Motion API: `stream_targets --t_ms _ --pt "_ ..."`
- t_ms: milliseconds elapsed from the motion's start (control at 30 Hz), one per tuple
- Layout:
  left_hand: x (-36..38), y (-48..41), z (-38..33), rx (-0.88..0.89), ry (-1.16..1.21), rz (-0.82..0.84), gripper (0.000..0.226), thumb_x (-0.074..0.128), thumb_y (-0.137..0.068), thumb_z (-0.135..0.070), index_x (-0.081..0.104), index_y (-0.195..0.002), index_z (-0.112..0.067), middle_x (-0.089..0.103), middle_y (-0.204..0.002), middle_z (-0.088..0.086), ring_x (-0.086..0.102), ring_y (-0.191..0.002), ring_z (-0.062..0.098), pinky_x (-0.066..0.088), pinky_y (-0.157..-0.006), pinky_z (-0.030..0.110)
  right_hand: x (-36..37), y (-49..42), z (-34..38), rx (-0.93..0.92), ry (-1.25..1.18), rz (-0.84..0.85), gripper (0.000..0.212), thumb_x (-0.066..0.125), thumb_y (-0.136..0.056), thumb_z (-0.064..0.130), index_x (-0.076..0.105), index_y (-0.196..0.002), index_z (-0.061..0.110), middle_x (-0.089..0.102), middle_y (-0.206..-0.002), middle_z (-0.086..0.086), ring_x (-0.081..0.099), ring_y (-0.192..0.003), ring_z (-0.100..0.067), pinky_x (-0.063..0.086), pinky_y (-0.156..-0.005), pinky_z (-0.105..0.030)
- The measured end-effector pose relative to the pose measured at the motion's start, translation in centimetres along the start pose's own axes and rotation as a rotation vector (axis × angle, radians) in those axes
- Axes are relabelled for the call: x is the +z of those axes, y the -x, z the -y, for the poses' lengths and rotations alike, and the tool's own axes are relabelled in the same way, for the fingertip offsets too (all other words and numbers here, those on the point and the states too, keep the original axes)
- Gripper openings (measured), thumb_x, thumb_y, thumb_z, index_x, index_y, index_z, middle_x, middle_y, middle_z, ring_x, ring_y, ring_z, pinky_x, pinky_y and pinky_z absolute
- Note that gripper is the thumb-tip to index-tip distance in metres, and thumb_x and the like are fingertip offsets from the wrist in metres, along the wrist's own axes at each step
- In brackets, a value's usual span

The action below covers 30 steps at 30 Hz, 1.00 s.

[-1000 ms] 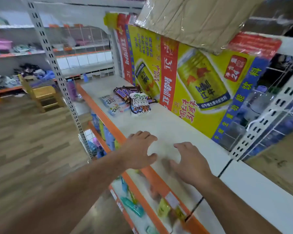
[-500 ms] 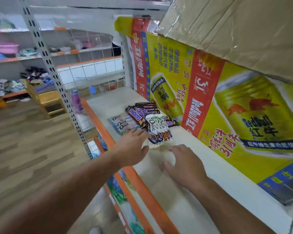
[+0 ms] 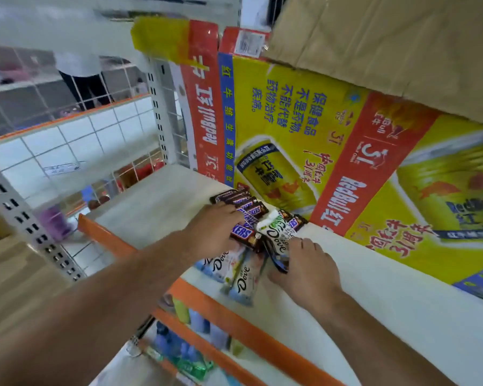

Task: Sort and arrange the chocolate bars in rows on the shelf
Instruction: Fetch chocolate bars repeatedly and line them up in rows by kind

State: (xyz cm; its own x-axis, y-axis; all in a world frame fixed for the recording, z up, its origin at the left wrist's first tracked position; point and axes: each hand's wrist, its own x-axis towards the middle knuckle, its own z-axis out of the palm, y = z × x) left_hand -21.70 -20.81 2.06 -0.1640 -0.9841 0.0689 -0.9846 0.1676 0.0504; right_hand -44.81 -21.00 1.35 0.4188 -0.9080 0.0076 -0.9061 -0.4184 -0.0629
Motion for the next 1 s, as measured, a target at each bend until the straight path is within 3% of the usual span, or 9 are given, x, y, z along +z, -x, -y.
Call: stream_targets --t_ms 167,333,433,633,733,867,1000 --pt "0.3 -1.1 1.5 0.108 0.092 0.014 0.037 0.074 -0.075 -0.037 0.057 -0.105 -0.024 0.049 -0.099 -0.006 0.045 -0.098 0.016 0.034 -0.076 0.029 0.2 0.4 2.0 0.142 0.012 0.008 0.055 0.059 -0.08 0.06 0.041 -0.112 0.019 0.054 -0.113 -0.003 0.053 -0.106 -0.025 0.044 -0.08 -0.038" --pt "0.3 -1.2 1.9 0.109 0.219 0.039 0.024 0.068 -0.081 -0.025 0.044 -0.087 -0.027 0.048 -0.083 -0.008 0.048 -0.08 0.016 0.034 -0.062 0.032 -0.1 0.9 3.2 0.237 -0.051 0.038 0.052 0.061 -0.08 0.05 0.046 -0.114 0.014 0.056 -0.115 -0.005 0.058 -0.104 -0.025 0.046 -0.076 -0.034" --pt "-0.4 -1.0 1.4 0.095 0.293 0.069 0.021 0.063 -0.089 -0.027 0.042 -0.089 -0.027 0.051 -0.075 -0.008 0.053 -0.071 0.017 0.042 -0.059 0.035 -0.3 1.9 3.1 0.267 -0.058 0.059 0.055 0.062 -0.079 0.047 0.047 -0.121 0.015 0.053 -0.119 -0.003 0.056 -0.108 -0.024 0.048 -0.079 -0.033" --pt "-1.5 -1.2 -1.4 0.126 0.536 0.143 0.011 0.049 -0.097 -0.031 0.04 -0.102 -0.027 0.063 -0.088 0.001 0.06 -0.069 0.019 0.05 -0.063 0.043 -0.9 4.6 1.6 0.285 -0.008 0.024 0.05 0.059 -0.082 0.036 0.043 -0.127 0.023 0.048 -0.118 -0.002 0.049 -0.108 -0.024 0.041 -0.075 -0.031" --pt "-1.7 -1.1 -3.4 0.133 0.634 0.182 0.02 0.056 -0.091 -0.031 0.041 -0.105 -0.03 0.062 -0.095 0.002 0.063 -0.076 0.021 0.051 -0.066 0.042 -1.3 6.6 0.6 0.286 0.014 -0.005 0.043 0.057 -0.083 0.029 0.044 -0.124 0.024 0.049 -0.117 -0.001 0.046 -0.108 -0.024 0.039 -0.076 -0.032" --pt "-2.3 -0.8 -7.0 0.212 0.65 0.234 0.044 0.07 -0.073 -0.021 0.043 -0.105 -0.034 0.064 -0.093 -0.008 0.065 -0.074 0.006 0.055 -0.063 0.028 -1.8 10.1 -1.8 0.295 0.009 -0.051 0.036 0.056 -0.081 0.02 0.05 -0.115 0.027 0.049 -0.111 0.002 0.046 -0.103 -0.022 0.041 -0.073 -0.032" --pt "-2.9 -0.5 -11.4 0.322 0.545 0.194 0.044 0.068 -0.071 -0.02 0.043 -0.105 -0.033 0.062 -0.093 -0.013 0.063 -0.08 0.01 0.055 -0.072 0.034 -2.3 14.5 -5.2 0.339 -0.02 -0.14 0.036 0.058 -0.077 0.018 0.053 -0.111 0.029 0.05 -0.106 0.006 0.05 -0.099 -0.021 0.044 -0.069 -0.032"
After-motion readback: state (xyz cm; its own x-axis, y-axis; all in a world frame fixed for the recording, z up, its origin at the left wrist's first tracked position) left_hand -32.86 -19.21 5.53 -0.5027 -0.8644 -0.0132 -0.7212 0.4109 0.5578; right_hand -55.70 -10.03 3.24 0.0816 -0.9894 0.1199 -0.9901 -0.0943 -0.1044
